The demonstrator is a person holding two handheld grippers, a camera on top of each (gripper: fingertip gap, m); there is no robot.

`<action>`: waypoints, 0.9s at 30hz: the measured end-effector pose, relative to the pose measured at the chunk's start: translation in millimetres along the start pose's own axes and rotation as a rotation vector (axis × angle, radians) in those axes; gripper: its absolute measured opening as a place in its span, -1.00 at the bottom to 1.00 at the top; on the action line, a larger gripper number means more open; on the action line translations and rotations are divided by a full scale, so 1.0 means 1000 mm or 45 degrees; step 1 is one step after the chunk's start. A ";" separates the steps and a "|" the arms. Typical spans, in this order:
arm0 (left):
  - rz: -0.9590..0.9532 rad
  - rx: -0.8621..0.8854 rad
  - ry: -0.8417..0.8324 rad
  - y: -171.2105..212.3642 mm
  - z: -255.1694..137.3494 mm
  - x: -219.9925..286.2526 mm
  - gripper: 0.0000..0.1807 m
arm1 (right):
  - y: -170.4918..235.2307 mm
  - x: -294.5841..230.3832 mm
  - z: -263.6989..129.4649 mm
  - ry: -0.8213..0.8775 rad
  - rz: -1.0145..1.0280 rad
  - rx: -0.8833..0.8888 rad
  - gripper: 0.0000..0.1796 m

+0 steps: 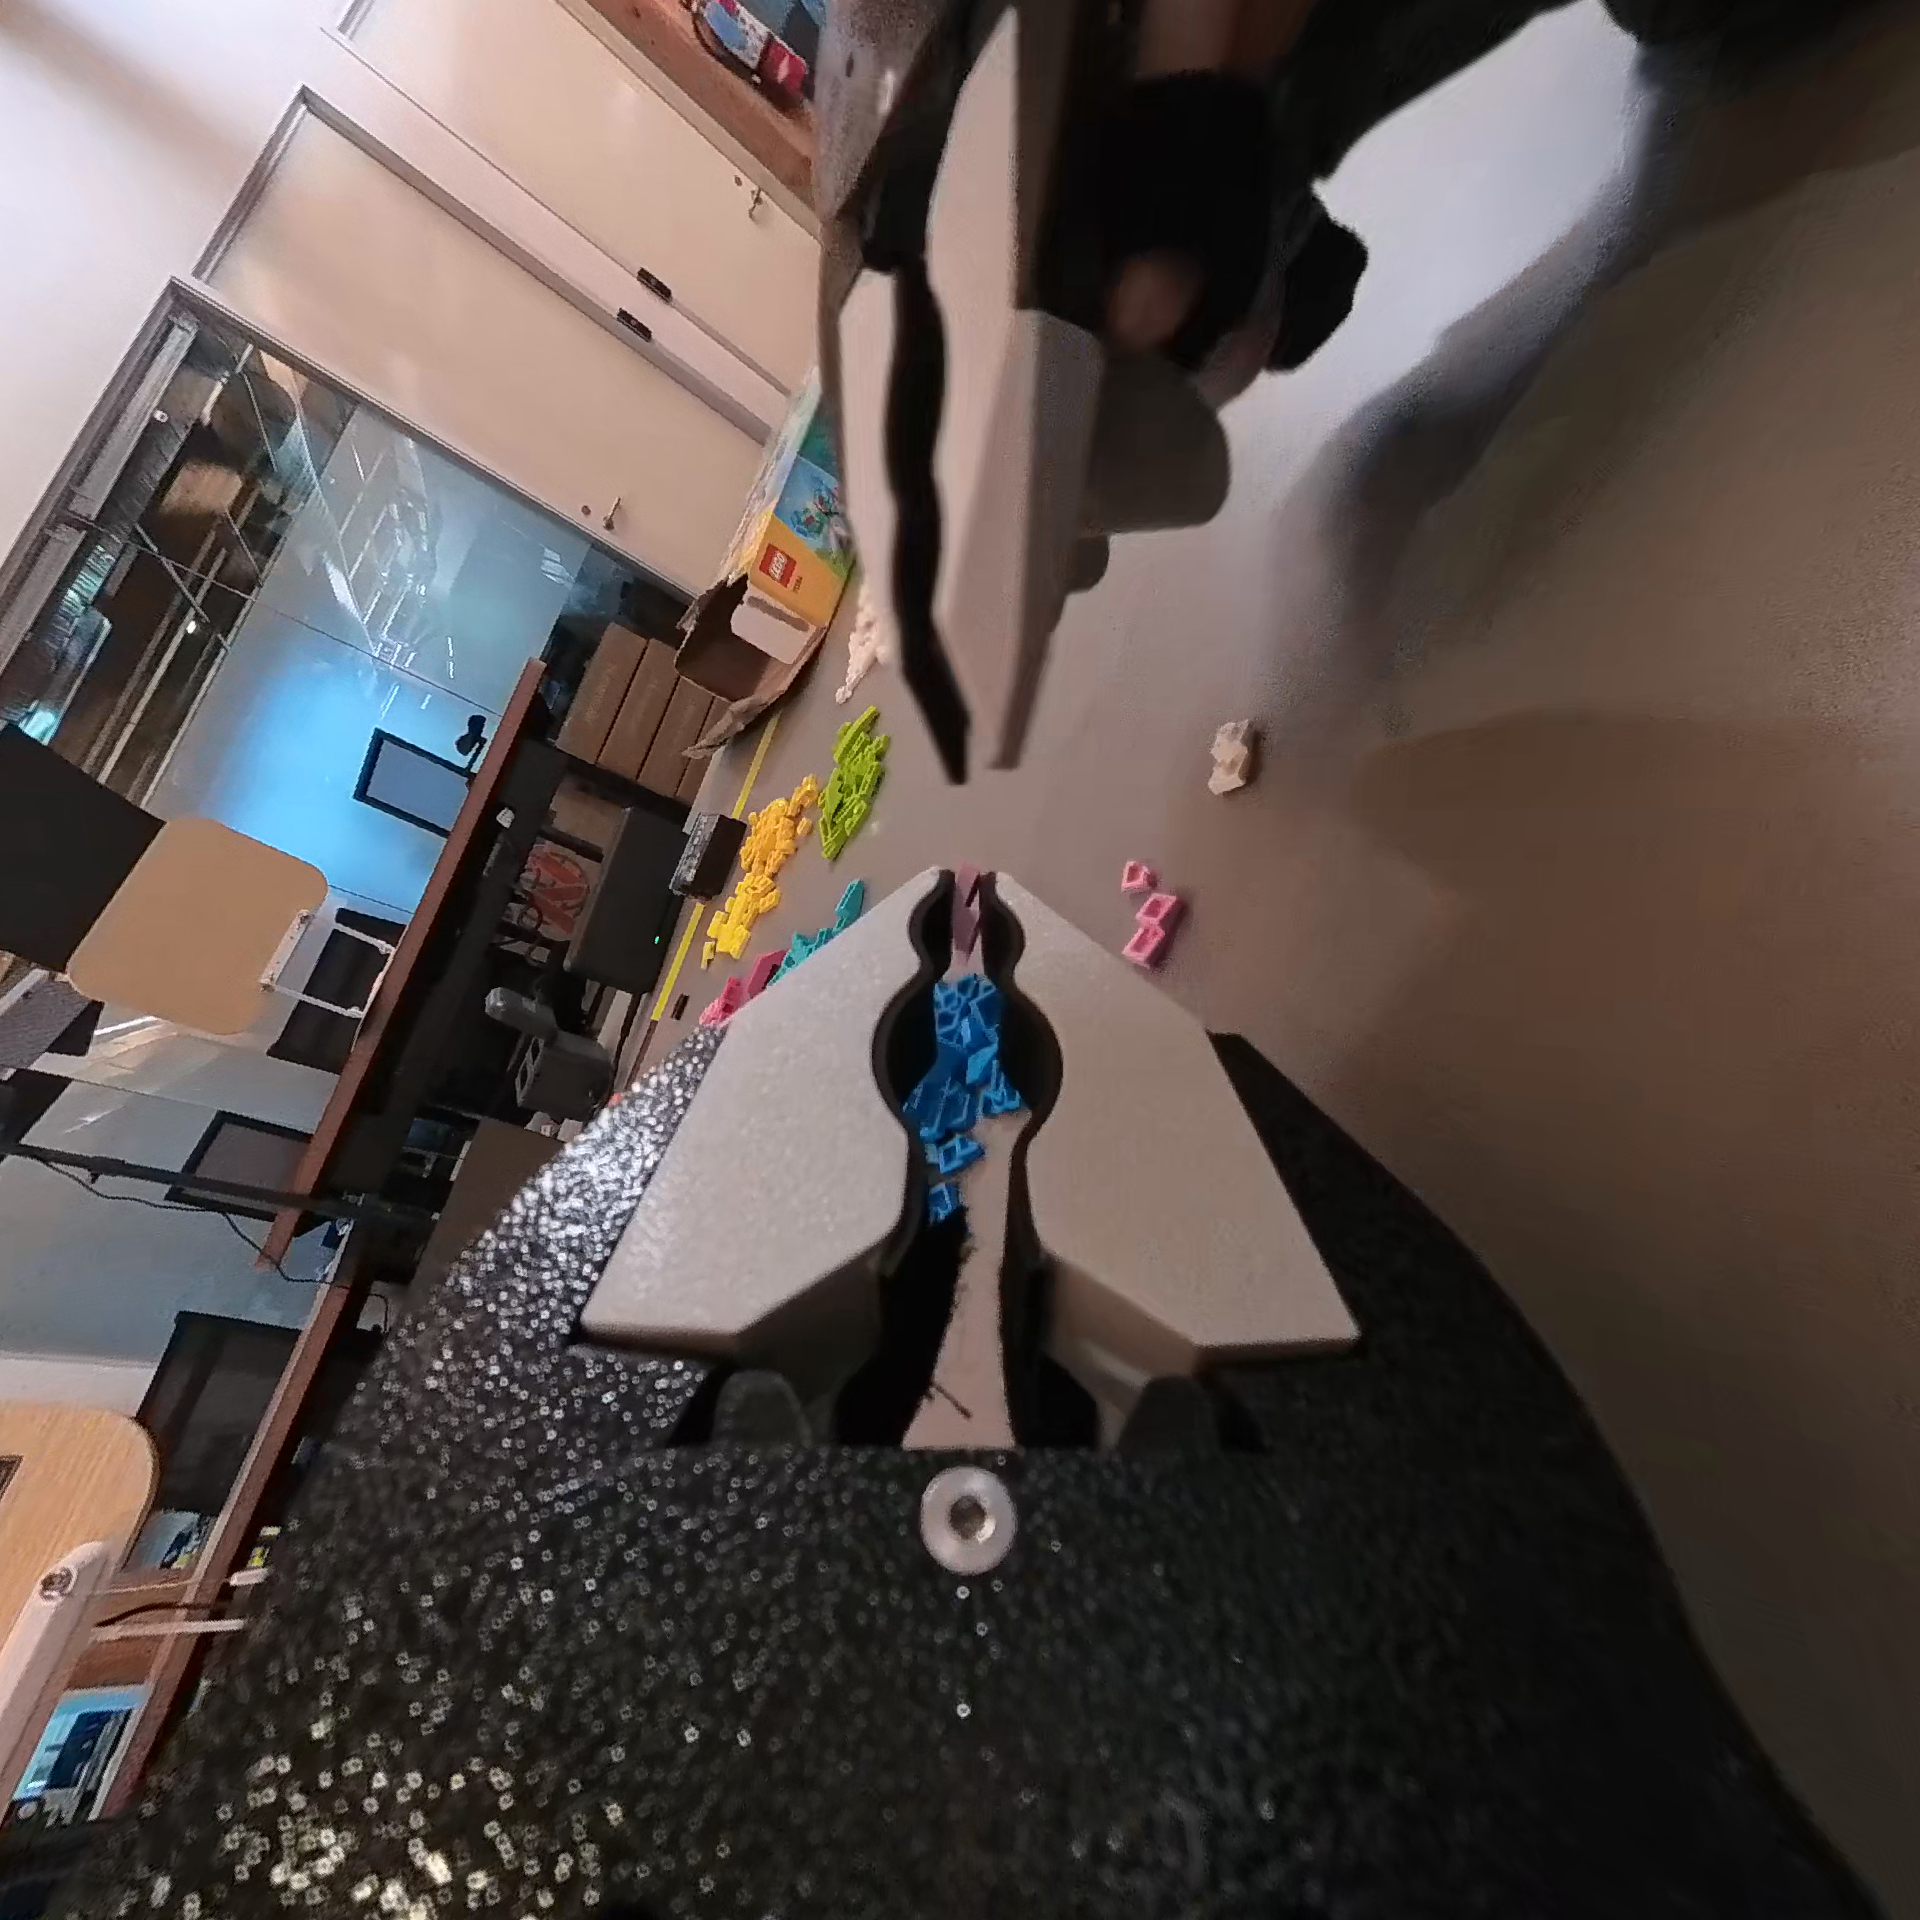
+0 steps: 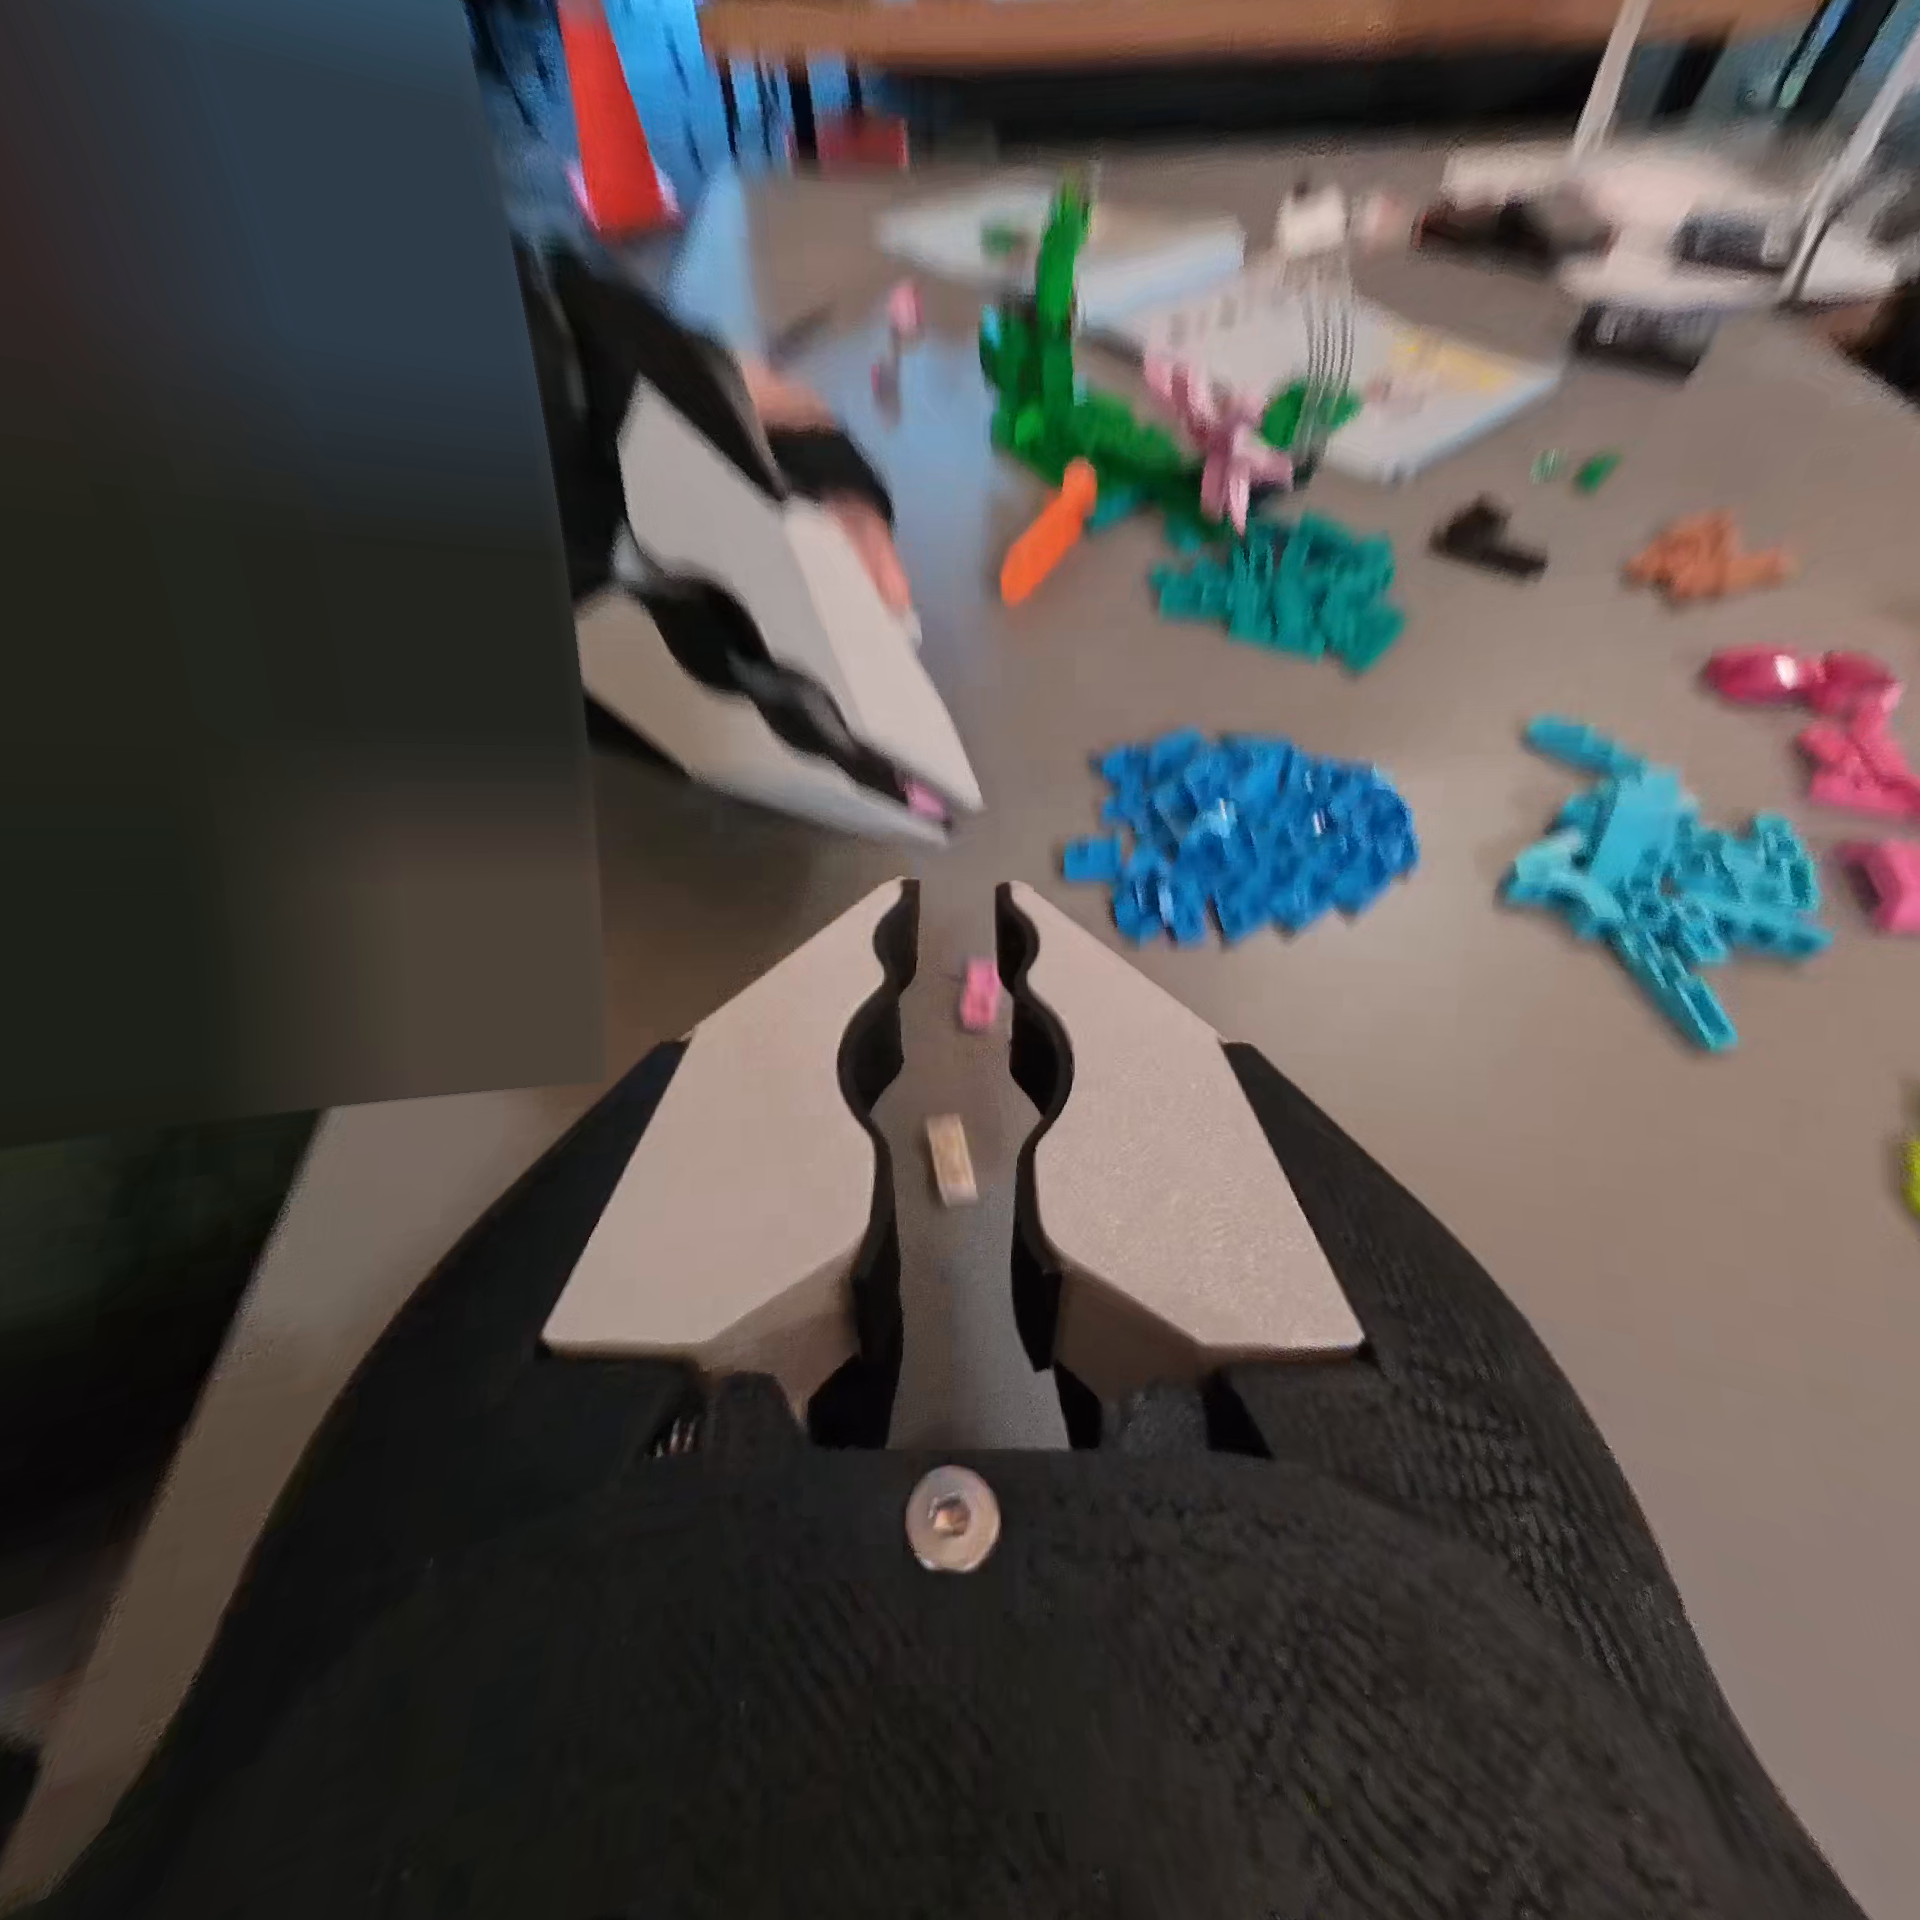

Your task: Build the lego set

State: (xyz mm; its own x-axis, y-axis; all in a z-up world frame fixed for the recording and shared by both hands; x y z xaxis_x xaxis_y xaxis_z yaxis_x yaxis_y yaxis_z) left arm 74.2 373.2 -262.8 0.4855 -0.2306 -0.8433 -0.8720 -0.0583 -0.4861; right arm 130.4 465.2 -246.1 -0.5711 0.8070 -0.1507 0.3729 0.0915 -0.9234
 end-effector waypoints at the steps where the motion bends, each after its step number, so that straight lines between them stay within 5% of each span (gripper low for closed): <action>1: 0.003 0.001 -0.007 -0.001 0.000 0.000 -0.97 | -0.007 -0.002 0.003 -0.042 0.057 0.085 -0.86; 27: 0.104 0.004 -0.150 -0.009 -0.003 -0.006 -0.97 | -0.005 0.002 0.014 -0.204 0.383 0.170 -0.89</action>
State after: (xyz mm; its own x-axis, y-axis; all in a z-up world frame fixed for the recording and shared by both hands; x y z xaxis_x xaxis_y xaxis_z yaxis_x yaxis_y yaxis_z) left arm 79.3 372.1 -252.5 0.4174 -0.1190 -0.9009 -0.9086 -0.0412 -0.4156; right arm 116.9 458.4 -246.8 -0.5616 0.6834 -0.4664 0.4491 -0.2217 -0.8656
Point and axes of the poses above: each gripper's, where its closed fingertips meet, z out along the fingers, y out of its underside, x = y × z across the jaws, the point moved 6 cm from there along -z, back along the fingers, and after that the axes turned 6 degrees about z, right-handed, at the moved point
